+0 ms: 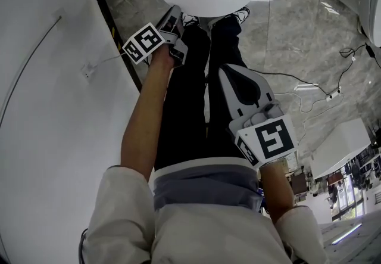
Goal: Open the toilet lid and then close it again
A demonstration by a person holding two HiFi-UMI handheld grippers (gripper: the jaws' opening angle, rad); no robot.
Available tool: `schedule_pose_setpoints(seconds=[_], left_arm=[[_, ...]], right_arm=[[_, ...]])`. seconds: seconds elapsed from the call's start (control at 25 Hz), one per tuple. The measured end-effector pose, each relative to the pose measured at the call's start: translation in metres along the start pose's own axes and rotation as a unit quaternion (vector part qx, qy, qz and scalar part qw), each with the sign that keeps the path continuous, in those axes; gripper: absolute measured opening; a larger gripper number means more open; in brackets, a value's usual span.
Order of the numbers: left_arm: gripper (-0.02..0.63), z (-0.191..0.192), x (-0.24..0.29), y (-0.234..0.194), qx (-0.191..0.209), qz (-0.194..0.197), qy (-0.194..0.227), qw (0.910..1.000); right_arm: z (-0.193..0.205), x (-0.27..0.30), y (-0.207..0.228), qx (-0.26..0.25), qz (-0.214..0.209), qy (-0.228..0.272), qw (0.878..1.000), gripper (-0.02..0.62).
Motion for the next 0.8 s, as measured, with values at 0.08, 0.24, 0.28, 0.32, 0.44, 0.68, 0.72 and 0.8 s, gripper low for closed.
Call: schedule_pose_setpoints(seconds=[0.08,0.24,0.28,0.32,0.44,0.68,0.72,0.8], left_arm=[[0.041,-0.001,-0.004,0.002,0.002,0.004,0.002,1.0000],[0.040,0.000,-0.004,0.016,0.004,0.017,0.005,0.9998],[0.038,0.000,-0.006,0.018,0.003,0.019,0.005,0.9998],[0.038,0.000,-0.008,0.019,0.003,0.022,0.006,0.9997],[0.038,-0.001,-0.012,0.022,0.003,0.029,0.010,0.9995],[0.037,-0.004,-0.022,0.031,0.001,0.045,0.011,0.9989],[0.037,-0.004,-0.023,0.034,0.002,0.047,0.011,0.9988],[0.035,-0.006,-0.026,0.039,0.003,0.052,0.010,0.9986]], right_arm=[[0.001,0.000,0.000,0.001,-0.002,0.001,1.000,0.011],[0.000,-0.007,0.005,-0.004,-0.005,-0.004,1.000,0.011],[0.001,-0.007,0.004,-0.005,-0.005,-0.005,1.000,0.011],[0.001,-0.006,0.003,-0.006,-0.005,-0.005,1.000,0.011],[0.000,-0.006,0.000,-0.008,-0.004,-0.005,1.000,0.011],[-0.005,-0.014,-0.006,-0.015,0.003,-0.003,1.000,0.011],[-0.007,-0.016,-0.006,-0.016,0.003,-0.003,1.000,0.011],[-0.011,-0.018,-0.008,-0.022,0.002,-0.003,1.000,0.011]])
Point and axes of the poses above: the fingertips, and each gripper's own axes: x forward along the fingers, y to its right, z out of its underside, the point moved 2 cm from there along -x, backward along the fingers, and after that the axes turned 9 degrees about -y, right-handed, at the moved point
